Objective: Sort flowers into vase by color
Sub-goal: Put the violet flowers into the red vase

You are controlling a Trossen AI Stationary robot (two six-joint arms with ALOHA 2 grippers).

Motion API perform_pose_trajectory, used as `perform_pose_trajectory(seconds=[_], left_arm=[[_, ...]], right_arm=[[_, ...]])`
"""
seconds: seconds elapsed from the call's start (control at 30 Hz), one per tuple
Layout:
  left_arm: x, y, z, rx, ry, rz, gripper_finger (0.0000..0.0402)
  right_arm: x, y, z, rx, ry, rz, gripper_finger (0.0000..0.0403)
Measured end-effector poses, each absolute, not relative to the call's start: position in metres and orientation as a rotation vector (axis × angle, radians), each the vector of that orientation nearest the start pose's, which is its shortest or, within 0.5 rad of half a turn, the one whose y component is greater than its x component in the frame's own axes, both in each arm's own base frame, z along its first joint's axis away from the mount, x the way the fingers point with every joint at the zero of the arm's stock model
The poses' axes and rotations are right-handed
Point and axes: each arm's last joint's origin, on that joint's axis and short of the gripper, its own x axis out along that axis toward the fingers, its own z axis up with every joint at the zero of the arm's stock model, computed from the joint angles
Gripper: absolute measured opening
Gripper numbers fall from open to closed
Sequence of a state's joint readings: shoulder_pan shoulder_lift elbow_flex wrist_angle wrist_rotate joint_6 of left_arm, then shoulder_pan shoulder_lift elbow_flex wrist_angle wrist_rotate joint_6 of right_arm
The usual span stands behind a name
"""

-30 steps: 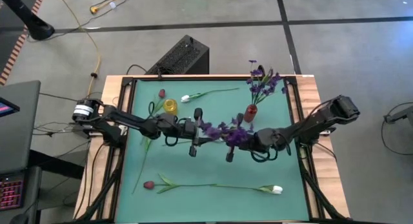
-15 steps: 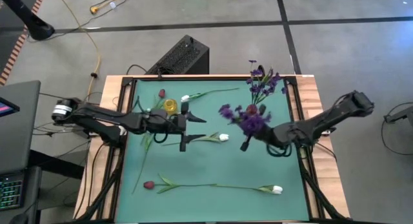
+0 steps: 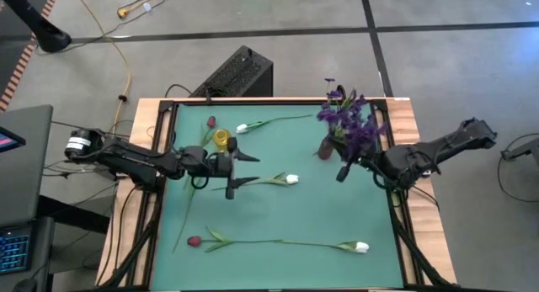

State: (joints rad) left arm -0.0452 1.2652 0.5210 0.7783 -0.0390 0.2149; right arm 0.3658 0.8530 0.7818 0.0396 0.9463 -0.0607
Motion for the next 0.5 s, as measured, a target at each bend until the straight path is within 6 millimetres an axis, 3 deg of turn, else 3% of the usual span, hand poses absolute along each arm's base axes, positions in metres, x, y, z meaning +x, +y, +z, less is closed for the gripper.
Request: perform_pose_trajectory(seconds=[0.27,0.5], left_arm=[[0.256,-0.011,0.230,0.285,-0.002,-0.024,0.0240],[0.223,-0.008,0.206,0.309,-0.186,0.044,0.0239]], right_arm=[[0.165,0.021,0.348,-0.042,0.025,-0.678,0.0038],[0.156,0.010,0.362,0.012,0.065,-0.728,0.0038]])
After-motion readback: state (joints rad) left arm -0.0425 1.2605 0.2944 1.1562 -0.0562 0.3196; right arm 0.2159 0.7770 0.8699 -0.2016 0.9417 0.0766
